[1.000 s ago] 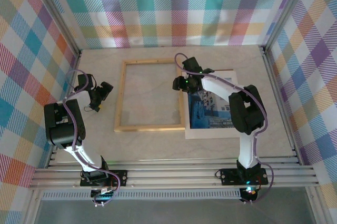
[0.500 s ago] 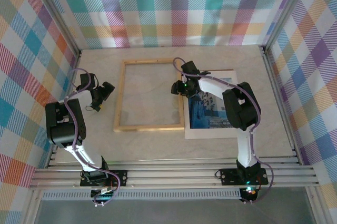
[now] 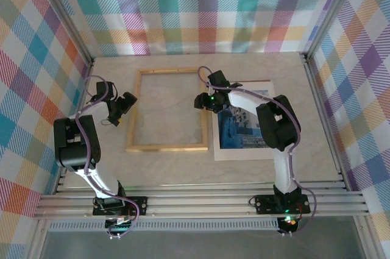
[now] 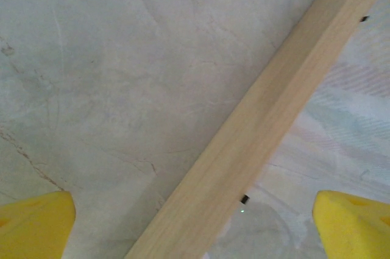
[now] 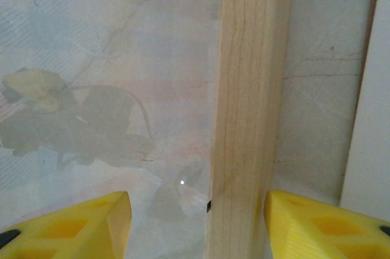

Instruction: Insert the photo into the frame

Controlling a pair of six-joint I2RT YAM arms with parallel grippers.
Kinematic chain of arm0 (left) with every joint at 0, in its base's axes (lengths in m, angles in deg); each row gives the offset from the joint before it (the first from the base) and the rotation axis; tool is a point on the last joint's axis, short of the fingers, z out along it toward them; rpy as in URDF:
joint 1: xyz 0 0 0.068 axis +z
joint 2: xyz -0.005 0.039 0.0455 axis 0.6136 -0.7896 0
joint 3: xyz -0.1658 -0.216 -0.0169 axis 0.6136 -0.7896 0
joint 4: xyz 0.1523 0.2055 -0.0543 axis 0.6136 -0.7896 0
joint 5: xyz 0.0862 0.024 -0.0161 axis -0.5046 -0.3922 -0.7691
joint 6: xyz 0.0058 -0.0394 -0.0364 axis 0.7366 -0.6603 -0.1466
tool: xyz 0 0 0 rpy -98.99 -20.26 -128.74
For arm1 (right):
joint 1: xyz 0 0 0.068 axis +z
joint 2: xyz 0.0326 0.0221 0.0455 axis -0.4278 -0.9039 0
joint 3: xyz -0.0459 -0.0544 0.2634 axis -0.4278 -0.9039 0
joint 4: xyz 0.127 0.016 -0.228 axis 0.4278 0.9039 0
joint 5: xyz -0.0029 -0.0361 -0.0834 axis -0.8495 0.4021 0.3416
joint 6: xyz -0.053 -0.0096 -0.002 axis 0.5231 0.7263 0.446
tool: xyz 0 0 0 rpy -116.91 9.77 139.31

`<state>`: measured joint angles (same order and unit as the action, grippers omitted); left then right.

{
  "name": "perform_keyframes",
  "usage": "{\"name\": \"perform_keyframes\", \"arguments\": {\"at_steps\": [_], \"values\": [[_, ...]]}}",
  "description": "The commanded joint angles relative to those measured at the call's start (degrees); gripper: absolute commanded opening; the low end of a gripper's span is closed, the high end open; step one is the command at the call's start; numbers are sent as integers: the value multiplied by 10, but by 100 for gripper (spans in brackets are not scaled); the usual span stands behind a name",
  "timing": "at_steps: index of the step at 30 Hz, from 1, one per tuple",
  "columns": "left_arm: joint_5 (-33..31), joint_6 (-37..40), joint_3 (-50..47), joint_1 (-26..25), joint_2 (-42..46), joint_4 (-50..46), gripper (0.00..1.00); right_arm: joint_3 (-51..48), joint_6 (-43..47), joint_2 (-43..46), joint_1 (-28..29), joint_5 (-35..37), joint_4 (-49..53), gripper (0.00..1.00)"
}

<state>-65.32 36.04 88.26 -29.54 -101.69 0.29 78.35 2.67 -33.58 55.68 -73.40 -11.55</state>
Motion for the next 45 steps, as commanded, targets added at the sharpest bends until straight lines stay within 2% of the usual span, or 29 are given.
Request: {"name": "perform_keyframes", "arguments": {"at_steps": [1, 7, 11, 17, 23, 28, 31, 38, 43, 45], "values": [[15, 10, 32, -34, 38, -22, 100, 3, 47, 53, -13, 32, 26, 61], [14, 5, 66, -137, 47, -64, 100, -64, 88, 131, -77, 75, 59, 64], [12, -18, 91, -235, 30, -59, 100, -110, 106, 172, -145, 97, 86, 67], [23, -62, 166, -382, -53, -32, 100, -180, 111, 223, -267, 107, 91, 70], [37, -67, 295, -479, -169, -42, 100, -212, 112, 224, -365, 85, 80, 70], [38, -74, 368, -524, -245, -57, 100, -239, 103, 234, -408, 67, 69, 69], [30, -74, 397, -537, -279, -69, 100, -264, 82, 253, -412, 100, 83, 69], [18, -66, 423, -540, -325, -86, 100, -347, 9, 321, -430, 124, 120, 83], [15, -60, 419, -542, -332, -83, 100, -388, -19, 387, -430, 153, 158, 100], [14, -59, 409, -541, -333, -80, 100, -404, -26, 399, -429, 149, 170, 99]]}}
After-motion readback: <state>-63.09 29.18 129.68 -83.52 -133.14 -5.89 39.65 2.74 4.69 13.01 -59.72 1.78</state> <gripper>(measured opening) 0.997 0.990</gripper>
